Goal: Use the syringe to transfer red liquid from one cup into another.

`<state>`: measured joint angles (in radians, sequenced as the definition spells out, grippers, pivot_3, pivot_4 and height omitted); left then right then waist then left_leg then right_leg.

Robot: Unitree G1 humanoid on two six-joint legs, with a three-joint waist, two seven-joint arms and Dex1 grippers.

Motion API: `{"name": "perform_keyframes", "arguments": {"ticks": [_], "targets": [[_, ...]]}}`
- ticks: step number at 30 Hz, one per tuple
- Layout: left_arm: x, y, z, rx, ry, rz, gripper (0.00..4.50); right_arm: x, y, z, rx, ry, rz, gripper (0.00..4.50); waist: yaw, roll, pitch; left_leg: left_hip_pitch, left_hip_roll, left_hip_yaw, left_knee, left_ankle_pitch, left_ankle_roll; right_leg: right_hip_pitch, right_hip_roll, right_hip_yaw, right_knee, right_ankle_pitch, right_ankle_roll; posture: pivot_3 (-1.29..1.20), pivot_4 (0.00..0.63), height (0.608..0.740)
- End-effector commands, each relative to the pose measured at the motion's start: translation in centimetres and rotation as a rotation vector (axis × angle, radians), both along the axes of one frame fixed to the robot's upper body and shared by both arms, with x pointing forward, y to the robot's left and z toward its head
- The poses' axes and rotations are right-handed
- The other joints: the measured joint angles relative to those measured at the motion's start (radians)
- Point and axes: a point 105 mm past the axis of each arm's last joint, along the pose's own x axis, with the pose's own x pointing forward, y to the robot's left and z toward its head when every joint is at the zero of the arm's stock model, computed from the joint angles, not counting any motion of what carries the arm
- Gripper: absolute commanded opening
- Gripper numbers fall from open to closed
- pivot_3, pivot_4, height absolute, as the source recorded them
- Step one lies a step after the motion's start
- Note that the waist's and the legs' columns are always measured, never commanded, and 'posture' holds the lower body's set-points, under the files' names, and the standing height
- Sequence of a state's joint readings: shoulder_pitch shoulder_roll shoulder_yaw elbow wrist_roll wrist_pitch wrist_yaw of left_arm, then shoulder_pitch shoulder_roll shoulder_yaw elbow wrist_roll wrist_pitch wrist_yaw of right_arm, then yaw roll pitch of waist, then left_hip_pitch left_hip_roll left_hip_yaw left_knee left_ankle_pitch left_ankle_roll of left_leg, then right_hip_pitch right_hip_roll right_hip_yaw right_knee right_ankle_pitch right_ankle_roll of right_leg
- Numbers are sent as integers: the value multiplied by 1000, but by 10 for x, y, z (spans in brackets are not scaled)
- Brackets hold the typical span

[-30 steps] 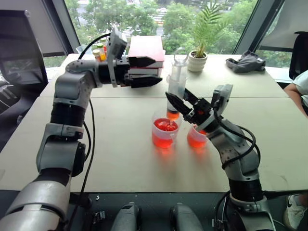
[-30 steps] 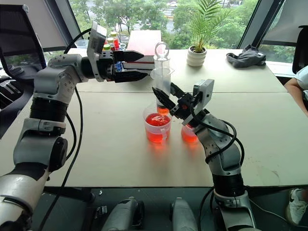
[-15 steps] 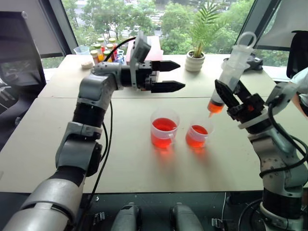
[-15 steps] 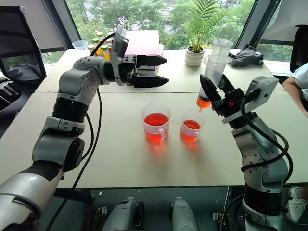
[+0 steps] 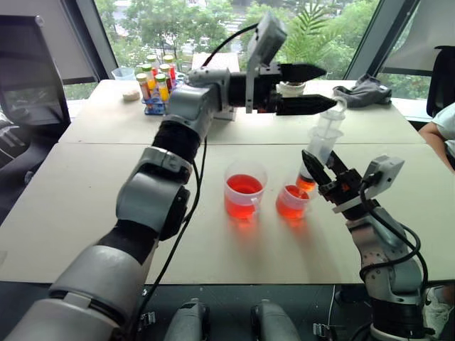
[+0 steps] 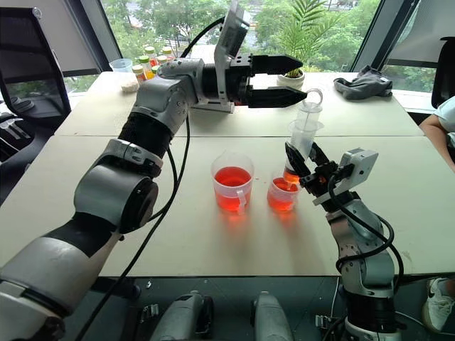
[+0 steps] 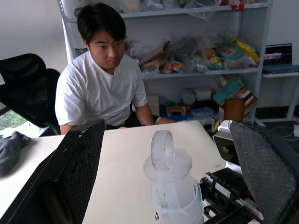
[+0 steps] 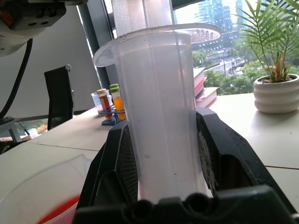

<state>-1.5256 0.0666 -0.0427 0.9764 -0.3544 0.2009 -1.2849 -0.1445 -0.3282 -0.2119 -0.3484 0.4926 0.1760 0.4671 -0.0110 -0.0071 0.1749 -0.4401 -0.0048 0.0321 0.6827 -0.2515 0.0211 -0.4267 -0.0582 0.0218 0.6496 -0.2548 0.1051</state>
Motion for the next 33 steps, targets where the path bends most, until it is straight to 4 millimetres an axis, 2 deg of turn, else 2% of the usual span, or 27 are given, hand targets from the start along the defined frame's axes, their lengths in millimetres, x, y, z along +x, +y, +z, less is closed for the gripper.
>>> {"name": "perform_keyframes", "arguments": {"ticks": [1,3,5,8,10,12,13,17,24,33], "targets": [[-6,-9,12,-18,-41,-17,4334,-9,5,18,-11,-86,3,1383,-1,0,0,0,0,0,0,0,0,0,0,0,0,0,0,0,150,740],[-6,-14,8,-8,-28,-23,4334,-10,6,19,-17,-90,4,1383,-1,0,0,0,0,0,0,0,0,0,0,0,0,0,0,0,150,740],[-7,-17,6,0,-16,-31,3808,-11,7,21,-22,-94,4,1383,0,0,0,0,0,0,0,0,0,0,0,0,0,0,0,0,150,740],[-7,-19,4,0,-4,-42,2495,-11,8,22,-25,-97,4,1383,0,0,0,0,0,0,0,0,0,0,0,0,0,0,0,0,150,740],[-8,-19,3,1,-1,-47,1334,-12,8,23,-29,-97,5,1383,0,0,0,0,0,0,0,0,0,0,0,0,0,0,0,0,150,740],[-8,-19,2,2,1,-49,355,-12,9,24,-31,-98,7,1383,1,0,0,0,0,0,0,0,0,0,0,0,0,0,0,0,150,740],[-8,-19,2,2,2,-49,17,-12,9,24,-32,-98,8,1383,2,0,0,0,0,0,0,0,0,0,0,0,0,0,0,0,150,740],[-9,-20,-4,25,1,-62,17,-14,10,28,-47,-108,12,1383,0,0,0,0,0,0,0,0,0,0,0,0,0,0,0,0,150,740],[-9,-15,-36,130,10,-90,17,-18,4,49,-81,-162,-13,1383,1,0,0,0,0,0,0,0,0,0,0,0,0,0,0,0,150,740],[-8,-16,-66,187,45,-91,17,-25,-3,71,-104,-213,-37,1383,1,0,0,0,0,0,0,0,0,0,0,0,0,0,0,0,150,740]]}}
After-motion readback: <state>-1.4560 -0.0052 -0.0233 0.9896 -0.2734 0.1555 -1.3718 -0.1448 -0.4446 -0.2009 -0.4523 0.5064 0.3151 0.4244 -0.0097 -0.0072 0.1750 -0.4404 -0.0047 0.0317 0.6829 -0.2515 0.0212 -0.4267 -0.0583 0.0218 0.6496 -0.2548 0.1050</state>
